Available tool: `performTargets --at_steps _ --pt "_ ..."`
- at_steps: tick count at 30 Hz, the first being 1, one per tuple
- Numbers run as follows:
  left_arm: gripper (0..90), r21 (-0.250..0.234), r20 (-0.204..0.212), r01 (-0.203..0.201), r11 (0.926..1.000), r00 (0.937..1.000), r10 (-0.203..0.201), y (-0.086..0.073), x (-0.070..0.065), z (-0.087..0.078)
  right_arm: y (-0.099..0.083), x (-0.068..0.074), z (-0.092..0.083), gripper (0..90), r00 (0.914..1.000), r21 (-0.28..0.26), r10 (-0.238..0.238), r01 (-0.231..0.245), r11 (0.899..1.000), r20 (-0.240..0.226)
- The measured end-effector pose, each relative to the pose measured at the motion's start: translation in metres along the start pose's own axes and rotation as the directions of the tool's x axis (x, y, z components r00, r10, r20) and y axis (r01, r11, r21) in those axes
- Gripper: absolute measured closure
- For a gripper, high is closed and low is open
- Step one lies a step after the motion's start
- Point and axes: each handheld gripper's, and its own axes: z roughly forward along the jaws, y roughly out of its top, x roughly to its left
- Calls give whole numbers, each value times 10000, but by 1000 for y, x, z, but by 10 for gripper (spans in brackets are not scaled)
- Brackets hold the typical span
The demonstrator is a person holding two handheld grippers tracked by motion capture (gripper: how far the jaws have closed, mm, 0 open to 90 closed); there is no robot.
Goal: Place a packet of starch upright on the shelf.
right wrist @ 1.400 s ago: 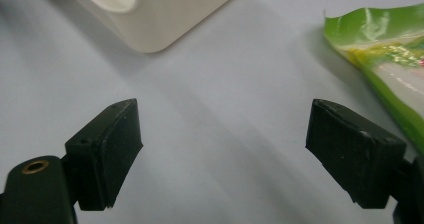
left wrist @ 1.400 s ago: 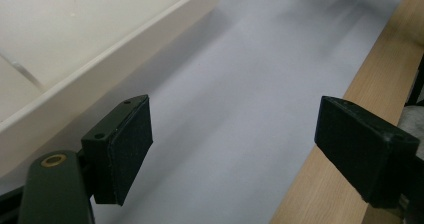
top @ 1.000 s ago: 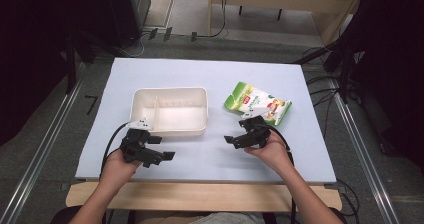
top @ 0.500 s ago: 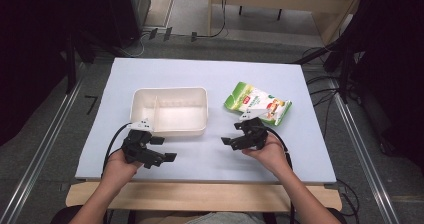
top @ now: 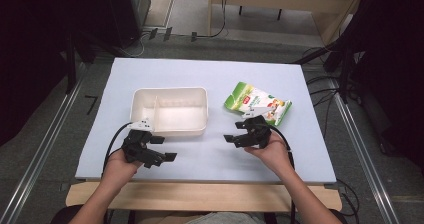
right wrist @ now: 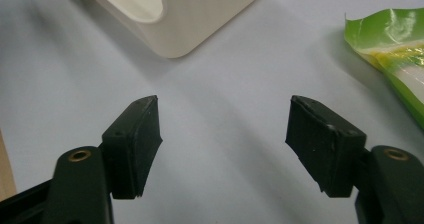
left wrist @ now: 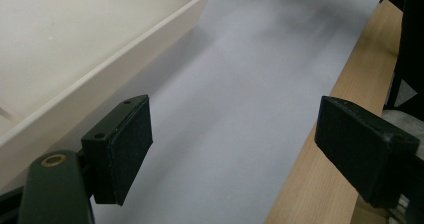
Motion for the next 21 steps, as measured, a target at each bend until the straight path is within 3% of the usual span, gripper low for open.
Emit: performTargets --at_steps 6,11,13,17,21 --pt "160 -54 0 35 10000 10000 -35 0 0 0 2 -7 -6 336 9991 -102 368 -370 9993 -210" --pt "162 -43 47 16 10000 10000 -16 0 1 0 8 -9 -18 338 9997 -32 231 -230 9997 129" --pt "163 -59 80 -10 10000 10000 11 0 1 -1 10 -11 -24 316 9997 -244 143 -138 9996 202" --pt "163 -9 56 -38 10000 10000 38 0 1 0 13 -20 -34 267 9988 -343 463 -459 9984 127" --pt "162 -50 10 -21 10000 10000 21 0 0 0 18 -27 -42 338 9985 -300 358 -346 9990 425"
